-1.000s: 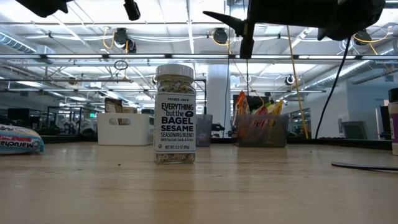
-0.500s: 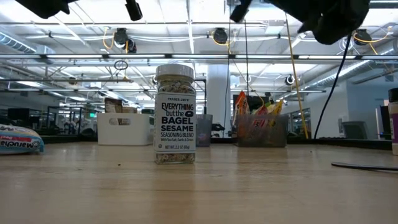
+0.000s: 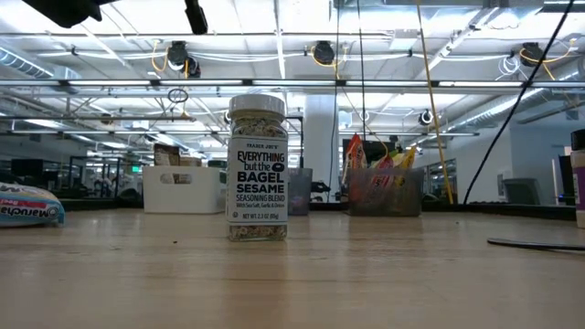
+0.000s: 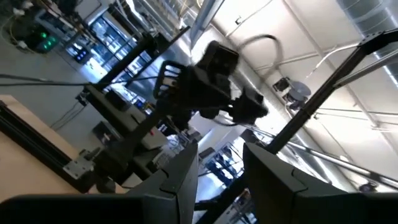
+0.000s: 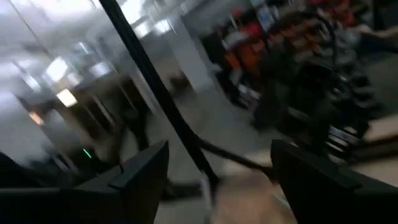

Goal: Pick & Place Food Item
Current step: Put the black seasoning bottle into the white bin

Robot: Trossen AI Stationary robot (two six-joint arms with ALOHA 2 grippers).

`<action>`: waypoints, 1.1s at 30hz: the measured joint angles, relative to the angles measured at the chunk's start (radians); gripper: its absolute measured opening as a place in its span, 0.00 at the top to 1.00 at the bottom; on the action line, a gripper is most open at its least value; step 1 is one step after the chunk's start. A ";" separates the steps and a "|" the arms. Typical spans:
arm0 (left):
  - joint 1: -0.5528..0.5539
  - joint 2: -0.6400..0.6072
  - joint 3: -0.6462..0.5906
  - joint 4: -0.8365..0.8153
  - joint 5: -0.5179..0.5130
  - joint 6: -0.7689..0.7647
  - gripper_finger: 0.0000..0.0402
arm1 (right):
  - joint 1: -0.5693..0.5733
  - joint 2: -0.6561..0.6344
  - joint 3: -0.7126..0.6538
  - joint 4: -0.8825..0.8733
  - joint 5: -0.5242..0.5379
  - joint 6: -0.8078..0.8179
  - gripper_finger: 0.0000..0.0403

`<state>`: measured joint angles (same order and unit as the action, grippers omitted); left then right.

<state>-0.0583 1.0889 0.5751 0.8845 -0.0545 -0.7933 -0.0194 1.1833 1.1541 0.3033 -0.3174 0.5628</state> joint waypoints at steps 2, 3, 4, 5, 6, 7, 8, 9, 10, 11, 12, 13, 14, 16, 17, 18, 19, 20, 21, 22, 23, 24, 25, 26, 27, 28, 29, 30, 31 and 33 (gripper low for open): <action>0.004 0.000 0.000 0.000 -0.007 0.012 0.67 | 0.001 -0.014 0.094 -0.242 0.016 -0.115 0.29; 0.007 0.000 0.000 -0.001 -0.007 0.013 0.67 | 0.001 -0.022 0.131 -0.354 0.034 -0.157 0.28; 0.009 0.000 0.000 -0.001 -0.007 0.013 0.67 | 0.001 -0.027 0.164 -0.446 0.051 -0.188 0.28; 0.012 0.000 0.000 -0.001 -0.007 0.013 0.67 | 0.001 -0.029 0.194 -0.513 0.062 -0.213 0.27; 0.015 0.000 0.000 -0.001 -0.007 0.013 0.67 | 0.001 -0.031 0.219 -0.579 0.079 -0.231 0.27; 0.018 0.000 0.000 -0.002 -0.008 0.013 0.67 | 0.001 -0.033 0.238 -0.647 0.084 -0.244 0.28; 0.021 0.000 0.000 -0.003 -0.008 0.013 0.67 | 0.001 -0.033 0.254 -0.715 0.084 -0.258 0.28; 0.025 0.000 0.000 -0.005 -0.008 0.013 0.67 | 0.001 -0.031 0.270 -0.772 0.083 -0.266 0.29; 0.027 0.000 0.000 -0.007 -0.008 0.013 0.67 | 0.002 -0.030 0.283 -0.828 0.083 -0.270 0.29; 0.028 0.000 0.000 -0.009 -0.008 0.013 0.67 | 0.007 -0.030 0.291 -0.888 0.084 -0.273 0.30; 0.031 0.000 0.000 -0.011 -0.007 0.013 0.67 | 0.015 -0.031 0.296 -0.947 0.086 -0.277 0.31; 0.033 0.000 0.000 -0.015 -0.007 0.013 0.67 | 0.022 -0.032 0.298 -1.000 0.090 -0.281 0.31; 0.036 0.000 0.000 -0.019 -0.008 0.013 0.67 | 0.030 -0.032 0.299 -1.056 0.108 -0.286 0.32; 0.038 0.000 0.000 -0.029 -0.008 0.012 0.67 | 0.058 -0.028 0.299 -1.201 0.143 -0.296 0.34; 0.038 0.000 0.000 -0.032 -0.008 0.013 0.67 | 0.071 -0.021 0.299 -1.275 0.162 -0.301 0.34; 0.038 0.000 0.000 -0.034 -0.008 0.013 0.67 | 0.080 -0.013 0.299 -1.348 0.184 -0.311 0.35; 0.038 0.000 0.000 -0.038 -0.008 0.015 0.67 | 0.089 -0.005 0.297 -1.421 0.206 -0.324 0.35; 0.038 0.000 0.000 -0.044 -0.008 0.017 0.67 | 0.096 0.003 0.288 -1.491 0.224 -0.332 0.35; 0.038 0.000 0.000 -0.049 -0.007 0.018 0.67 | 0.101 0.008 0.274 -1.556 0.242 -0.335 0.36; 0.038 0.000 0.000 -0.054 -0.007 0.017 0.67 | 0.101 0.010 0.253 -1.601 0.253 -0.337 0.36; 0.038 0.000 0.000 -0.056 -0.007 0.017 0.67 | 0.100 0.010 0.227 -1.628 0.263 -0.340 0.36; 0.038 0.000 0.000 -0.056 -0.007 0.018 0.67 | 0.099 0.009 0.194 -1.632 0.265 -0.342 0.35; 0.038 0.000 0.000 -0.056 -0.007 0.022 0.67 | 0.097 0.003 0.159 -1.629 0.264 -0.345 0.35; 0.038 0.000 0.000 -0.057 -0.007 0.022 0.67 | 0.095 -0.001 0.124 -1.629 0.264 -0.347 0.34; 0.038 0.000 0.000 -0.060 -0.006 0.022 0.67 | 0.092 -0.006 0.091 -1.630 0.260 -0.346 0.34; 0.038 0.000 0.000 -0.061 -0.006 0.022 0.67 | 0.091 -0.012 0.061 -1.633 0.243 -0.341 0.33; 0.038 0.000 0.000 -0.061 -0.003 0.022 0.67 | 0.087 -0.020 0.030 -1.638 0.219 -0.337 0.32; 0.038 0.000 0.000 -0.061 0.001 0.021 0.67 | 0.082 -0.028 0.001 -1.644 0.193 -0.333 0.31; 0.038 0.000 0.000 -0.061 0.002 0.021 0.67 | 0.077 -0.036 -0.028 -1.647 0.171 -0.327 0.30; 0.035 0.000 0.000 -0.067 0.002 0.021 0.67 | 0.067 -0.054 -0.078 -1.648 0.120 -0.308 0.28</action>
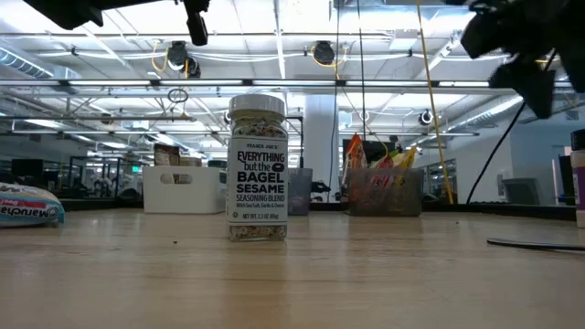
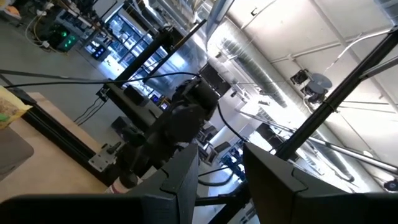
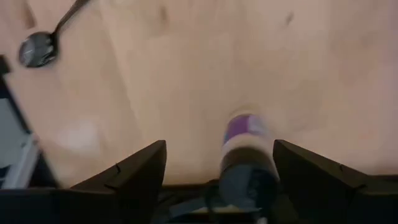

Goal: Pick & Place Food Item
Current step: Put the black seasoning bottle into the white bin

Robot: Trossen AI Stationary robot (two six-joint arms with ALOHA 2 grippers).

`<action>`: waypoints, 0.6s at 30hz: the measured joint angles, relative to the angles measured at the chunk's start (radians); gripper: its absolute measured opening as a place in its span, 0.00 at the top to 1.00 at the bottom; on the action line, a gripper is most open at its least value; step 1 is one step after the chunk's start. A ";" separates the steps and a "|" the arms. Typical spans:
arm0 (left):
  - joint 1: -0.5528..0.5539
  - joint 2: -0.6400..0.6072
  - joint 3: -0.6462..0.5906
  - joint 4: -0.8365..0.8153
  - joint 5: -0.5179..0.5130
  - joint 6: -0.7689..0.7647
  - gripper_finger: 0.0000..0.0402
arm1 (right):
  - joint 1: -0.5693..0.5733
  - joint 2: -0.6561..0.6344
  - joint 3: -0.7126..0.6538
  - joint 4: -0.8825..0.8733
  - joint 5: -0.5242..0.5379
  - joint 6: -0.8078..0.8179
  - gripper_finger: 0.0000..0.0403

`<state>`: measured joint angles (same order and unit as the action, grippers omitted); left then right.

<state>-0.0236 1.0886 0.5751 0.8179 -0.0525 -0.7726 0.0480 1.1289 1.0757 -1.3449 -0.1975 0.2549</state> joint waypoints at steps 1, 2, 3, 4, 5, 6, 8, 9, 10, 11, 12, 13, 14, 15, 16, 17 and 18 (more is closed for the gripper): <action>-0.004 0.000 0.000 -0.001 0.000 0.000 0.67 | -0.004 -0.012 -0.020 0.001 -0.025 0.008 0.27; -0.006 0.000 0.000 -0.001 0.000 0.000 0.67 | -0.007 -0.025 -0.036 0.001 -0.043 0.017 0.27; -0.007 0.000 0.000 -0.001 0.000 0.000 0.67 | -0.009 -0.037 -0.050 0.000 -0.052 0.025 0.26; -0.007 0.000 0.000 -0.002 0.000 0.000 0.67 | -0.009 -0.049 -0.062 -0.003 -0.060 0.030 0.26; -0.007 0.000 0.000 -0.005 0.000 0.000 0.67 | -0.009 -0.060 -0.073 -0.005 -0.062 0.032 0.26; -0.007 0.000 0.000 -0.008 0.000 0.000 0.67 | -0.009 -0.070 -0.080 -0.008 -0.056 0.032 0.26; -0.007 0.000 0.000 -0.008 0.000 0.003 0.67 | -0.009 -0.090 -0.096 -0.015 -0.027 0.042 0.26; -0.007 0.000 0.000 -0.008 0.000 0.004 0.67 | -0.009 -0.098 -0.104 -0.017 -0.010 0.050 0.26; -0.007 0.000 0.000 -0.007 0.000 0.004 0.67 | -0.009 -0.106 -0.111 -0.017 0.001 0.054 0.27; -0.007 0.000 0.000 -0.007 0.000 0.004 0.67 | -0.009 -0.113 -0.118 -0.017 0.012 0.057 0.27; -0.007 0.000 0.000 -0.008 0.000 0.004 0.67 | -0.009 -0.121 -0.125 -0.017 0.015 0.059 0.27; -0.007 0.000 0.000 -0.008 0.000 0.004 0.67 | -0.009 -0.127 -0.132 -0.017 0.014 0.059 0.27; -0.007 0.000 0.000 -0.007 -0.001 0.004 0.67 | -0.009 -0.130 -0.139 -0.018 0.014 0.059 0.27; -0.007 0.000 0.000 -0.007 -0.001 0.004 0.67 | -0.009 -0.133 -0.146 -0.018 0.014 0.059 0.27; -0.007 0.000 0.000 -0.008 -0.001 0.004 0.67 | -0.009 -0.135 -0.154 -0.017 0.014 0.061 0.27; -0.007 0.000 0.000 -0.008 -0.001 0.004 0.67 | -0.009 -0.135 -0.162 -0.015 0.014 0.064 0.27; -0.007 0.000 0.000 -0.008 -0.001 0.004 0.67 | -0.009 -0.136 -0.172 -0.014 0.013 0.066 0.27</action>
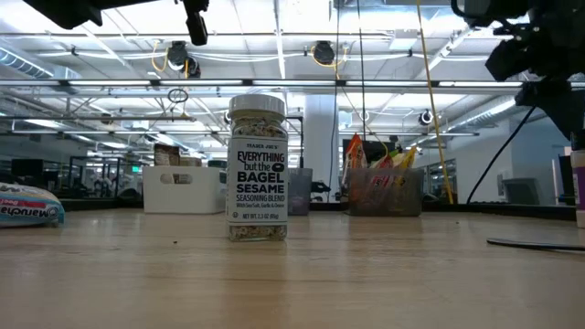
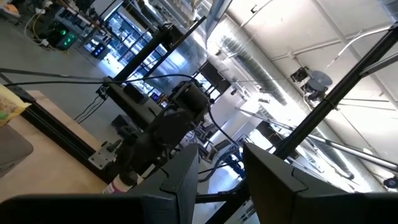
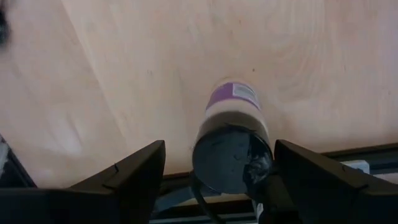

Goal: Pick & Place Food Item
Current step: Put the black seasoning bottle into the white bin

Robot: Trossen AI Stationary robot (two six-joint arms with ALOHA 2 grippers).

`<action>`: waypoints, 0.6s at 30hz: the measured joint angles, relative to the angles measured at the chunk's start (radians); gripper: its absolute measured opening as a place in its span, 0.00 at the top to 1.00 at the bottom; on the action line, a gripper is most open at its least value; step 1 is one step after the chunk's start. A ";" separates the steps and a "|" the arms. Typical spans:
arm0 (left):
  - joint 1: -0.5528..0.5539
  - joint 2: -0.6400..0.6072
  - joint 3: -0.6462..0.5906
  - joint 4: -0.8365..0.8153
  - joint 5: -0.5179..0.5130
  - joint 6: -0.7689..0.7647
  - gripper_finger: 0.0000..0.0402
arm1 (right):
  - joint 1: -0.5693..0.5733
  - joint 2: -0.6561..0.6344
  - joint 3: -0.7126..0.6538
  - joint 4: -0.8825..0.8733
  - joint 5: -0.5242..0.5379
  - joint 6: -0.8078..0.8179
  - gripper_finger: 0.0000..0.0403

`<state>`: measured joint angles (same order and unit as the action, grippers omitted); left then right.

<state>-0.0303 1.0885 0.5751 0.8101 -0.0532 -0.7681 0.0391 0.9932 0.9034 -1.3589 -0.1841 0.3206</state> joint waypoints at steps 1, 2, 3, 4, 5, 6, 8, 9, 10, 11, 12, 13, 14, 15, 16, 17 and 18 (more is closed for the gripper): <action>0.000 0.000 0.000 0.000 0.000 0.000 0.67 | 0.000 0.000 -0.010 0.001 0.000 0.000 0.27; 0.000 0.000 0.000 0.000 0.000 0.000 0.67 | 0.000 0.001 -0.020 0.006 0.000 0.000 0.27; 0.000 0.000 0.000 0.000 0.000 0.000 0.67 | 0.000 0.000 -0.030 0.015 0.000 0.000 0.27; 0.000 0.000 0.000 0.000 0.000 0.000 0.67 | 0.000 0.000 -0.040 0.028 0.000 0.001 0.27; 0.000 0.000 0.000 0.000 0.000 0.000 0.67 | 0.000 0.000 -0.050 0.039 0.000 0.001 0.27; 0.000 0.000 0.000 0.000 0.000 0.000 0.67 | 0.000 0.000 -0.061 0.049 0.000 0.001 0.27; 0.000 0.000 0.000 -0.001 0.000 -0.001 0.67 | 0.000 0.000 -0.081 0.071 0.000 0.010 0.27; 0.000 0.000 0.000 -0.003 0.000 -0.002 0.67 | 0.000 0.000 -0.091 0.080 0.000 0.011 0.27; 0.000 0.000 0.000 -0.005 0.000 -0.003 0.67 | 0.000 0.001 -0.100 0.087 0.000 0.011 0.27; 0.000 0.000 0.000 -0.007 0.000 -0.003 0.67 | 0.000 0.001 -0.109 0.091 0.000 0.012 0.27; 0.000 0.000 0.000 -0.008 0.000 -0.004 0.67 | 0.000 0.001 -0.116 0.092 0.000 0.012 0.27; 0.000 0.000 0.000 -0.009 0.000 -0.004 0.67 | 0.000 0.001 -0.122 0.093 0.000 0.012 0.27; 0.000 0.000 0.000 -0.010 0.000 -0.009 0.67 | 0.000 0.001 -0.128 0.094 0.000 0.012 0.27; 0.000 0.000 0.000 -0.014 0.000 -0.013 0.67 | 0.000 0.001 -0.133 0.096 0.000 0.012 0.27; 0.000 0.000 0.000 -0.019 -0.001 -0.019 0.67 | 0.000 0.000 -0.139 0.097 0.000 0.012 0.27; 0.000 0.000 0.000 -0.024 -0.001 -0.021 0.67 | 0.000 0.000 -0.146 0.098 0.001 0.012 0.27; 0.000 0.000 0.000 -0.027 -0.001 -0.023 0.67 | 0.000 0.000 -0.153 0.099 0.002 0.012 0.27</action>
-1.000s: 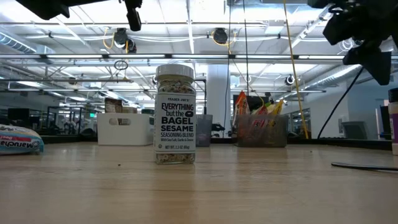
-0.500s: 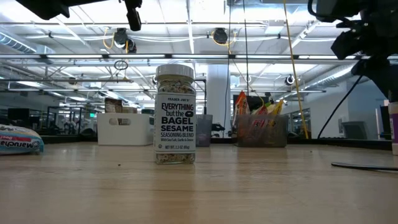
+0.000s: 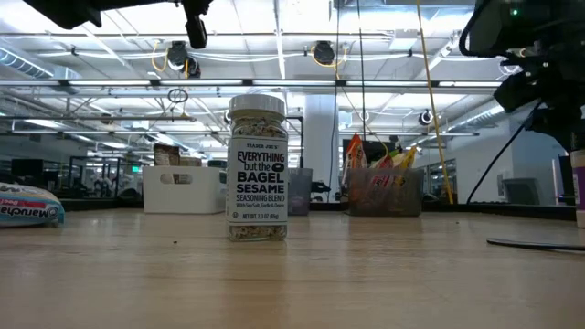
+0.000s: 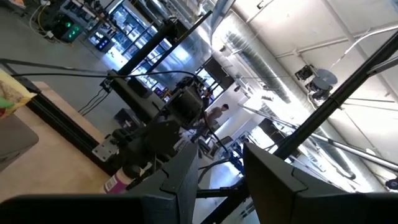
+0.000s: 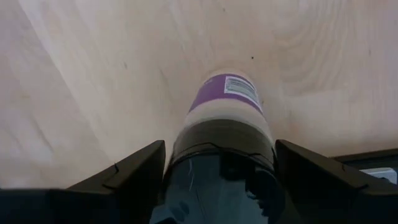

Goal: Pick & Place Food Item
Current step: Put the black seasoning bottle into the white bin

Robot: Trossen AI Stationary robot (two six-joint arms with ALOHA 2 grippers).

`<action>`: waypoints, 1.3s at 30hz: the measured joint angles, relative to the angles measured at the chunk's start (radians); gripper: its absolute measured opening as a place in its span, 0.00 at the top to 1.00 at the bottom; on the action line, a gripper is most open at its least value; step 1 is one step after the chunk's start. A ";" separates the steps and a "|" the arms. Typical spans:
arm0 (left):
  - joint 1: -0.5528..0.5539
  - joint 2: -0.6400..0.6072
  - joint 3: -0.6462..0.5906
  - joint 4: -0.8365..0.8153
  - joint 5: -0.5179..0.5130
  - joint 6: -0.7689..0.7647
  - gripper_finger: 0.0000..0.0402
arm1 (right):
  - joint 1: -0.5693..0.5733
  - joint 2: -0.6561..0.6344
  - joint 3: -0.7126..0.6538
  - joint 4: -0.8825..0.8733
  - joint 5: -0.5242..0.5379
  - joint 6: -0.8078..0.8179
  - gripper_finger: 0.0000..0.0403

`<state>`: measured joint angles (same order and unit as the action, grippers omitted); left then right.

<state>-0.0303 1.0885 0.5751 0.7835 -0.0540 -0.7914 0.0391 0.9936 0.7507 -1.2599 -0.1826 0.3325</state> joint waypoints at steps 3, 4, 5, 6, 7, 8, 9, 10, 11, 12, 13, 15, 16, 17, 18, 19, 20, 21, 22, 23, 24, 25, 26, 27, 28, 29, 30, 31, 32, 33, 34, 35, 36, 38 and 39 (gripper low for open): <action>0.000 0.000 0.000 0.000 0.000 -0.001 0.67 | 0.000 0.000 -0.019 0.015 0.001 0.001 0.27; 0.000 0.000 0.000 -0.001 0.000 -0.001 0.67 | 0.000 0.000 -0.022 0.021 0.001 0.005 0.27; 0.000 0.000 0.000 -0.003 0.000 -0.001 0.67 | 0.000 0.000 -0.024 0.025 0.001 0.009 0.27; 0.000 0.000 0.000 -0.003 0.000 -0.003 0.67 | 0.000 0.000 -0.025 0.027 0.001 0.012 0.27; 0.000 0.000 0.000 -0.003 0.000 -0.003 0.67 | 0.000 0.000 -0.025 0.027 0.002 0.013 0.27; 0.000 0.000 0.000 -0.003 0.000 -0.003 0.67 | 0.000 0.000 -0.025 0.027 0.003 0.014 0.27; 0.000 0.000 0.000 -0.003 0.000 -0.003 0.67 | 0.000 0.000 -0.025 0.027 0.003 0.014 0.27; 0.000 0.000 0.000 -0.003 0.000 -0.003 0.67 | 0.000 0.000 -0.025 0.027 0.003 0.015 0.28; 0.000 0.000 0.000 -0.003 0.000 -0.003 0.67 | 0.000 0.000 -0.025 0.027 0.003 0.015 0.28; 0.000 0.000 0.000 -0.003 0.000 -0.003 0.67 | 0.000 0.000 -0.025 0.026 0.003 0.015 0.29; 0.000 0.000 0.000 -0.002 0.000 -0.003 0.67 | 0.000 0.000 -0.025 0.026 0.003 0.015 0.29; 0.000 0.000 0.000 -0.003 -0.001 -0.003 0.67 | 0.000 0.000 -0.025 0.026 0.003 0.015 0.31; 0.000 0.000 0.000 -0.003 -0.001 -0.003 0.67 | 0.000 0.000 -0.025 0.025 0.003 0.015 0.32; 0.000 0.000 0.000 -0.002 -0.001 -0.003 0.67 | 0.000 0.000 -0.025 0.025 0.003 0.015 0.34; 0.000 0.000 0.000 -0.003 -0.001 -0.003 0.67 | 0.000 0.000 -0.025 0.023 0.003 0.015 0.35; 0.000 0.000 0.000 -0.002 -0.001 -0.003 0.67 | 0.000 0.000 -0.025 0.022 0.003 0.015 0.36; 0.000 0.000 0.000 -0.003 -0.001 -0.003 0.67 | 0.000 0.000 -0.025 0.022 0.002 0.015 0.36; 0.000 0.000 0.000 -0.003 -0.001 -0.002 0.67 | 0.000 0.000 -0.025 0.022 0.000 0.014 0.37; 0.000 0.000 0.000 -0.003 -0.001 -0.002 0.67 | 0.000 0.000 -0.025 0.022 -0.001 0.015 0.38; 0.000 0.000 0.000 -0.002 -0.001 -0.002 0.67 | 0.000 0.000 -0.025 0.021 -0.001 0.014 0.38; 0.000 0.000 0.000 -0.003 -0.001 -0.002 0.67 | 0.000 0.000 -0.025 0.021 -0.001 0.015 0.38; 0.000 0.000 0.000 -0.002 -0.001 -0.002 0.67 | 0.000 0.000 -0.025 0.021 -0.001 0.015 0.38; 0.000 0.000 0.000 -0.002 -0.001 -0.002 0.67 | 0.000 0.000 -0.025 0.021 -0.001 0.015 0.38; 0.000 0.000 0.000 -0.002 -0.001 -0.002 0.67 | 0.000 0.000 -0.025 0.020 -0.001 0.015 0.38; 0.000 0.000 0.000 -0.002 -0.001 -0.002 0.67 | 0.000 0.000 -0.025 0.019 -0.001 0.015 0.38; 0.000 0.000 0.000 -0.002 -0.001 -0.002 0.67 | 0.000 0.000 -0.025 0.018 -0.002 0.015 0.38; 0.000 0.000 0.000 -0.002 -0.001 -0.002 0.67 | 0.000 0.000 -0.025 0.018 -0.002 0.015 0.39; 0.000 0.000 0.000 -0.002 -0.001 -0.001 0.67 | 0.000 0.000 -0.025 0.018 -0.002 0.015 0.39; 0.000 0.000 0.000 -0.002 -0.001 -0.001 0.67 | 0.000 0.000 -0.025 0.018 -0.003 0.015 0.39; 0.000 0.000 0.000 -0.002 -0.001 -0.001 0.67 | 0.000 0.000 -0.025 0.018 -0.003 0.015 0.40; 0.000 0.000 0.000 -0.002 -0.001 0.000 0.67 | 0.000 0.000 -0.025 0.017 -0.003 0.015 0.41; 0.000 0.000 0.000 -0.002 -0.001 0.000 0.67 | 0.000 0.000 -0.025 0.017 -0.003 0.015 0.41; 0.000 0.000 0.000 -0.002 -0.001 0.000 0.67 | 0.000 0.000 -0.025 0.016 -0.004 0.015 0.42; 0.000 0.000 0.000 -0.002 -0.001 0.000 0.67 | 0.000 0.000 -0.025 0.015 -0.004 0.015 0.44; 0.000 0.000 0.000 -0.002 -0.001 0.000 0.67 | 0.000 0.000 -0.025 0.015 -0.005 0.015 0.45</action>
<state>-0.0303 1.0885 0.5753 0.7811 -0.0551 -0.7918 0.0390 0.9936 0.7254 -1.2453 -0.1871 0.3473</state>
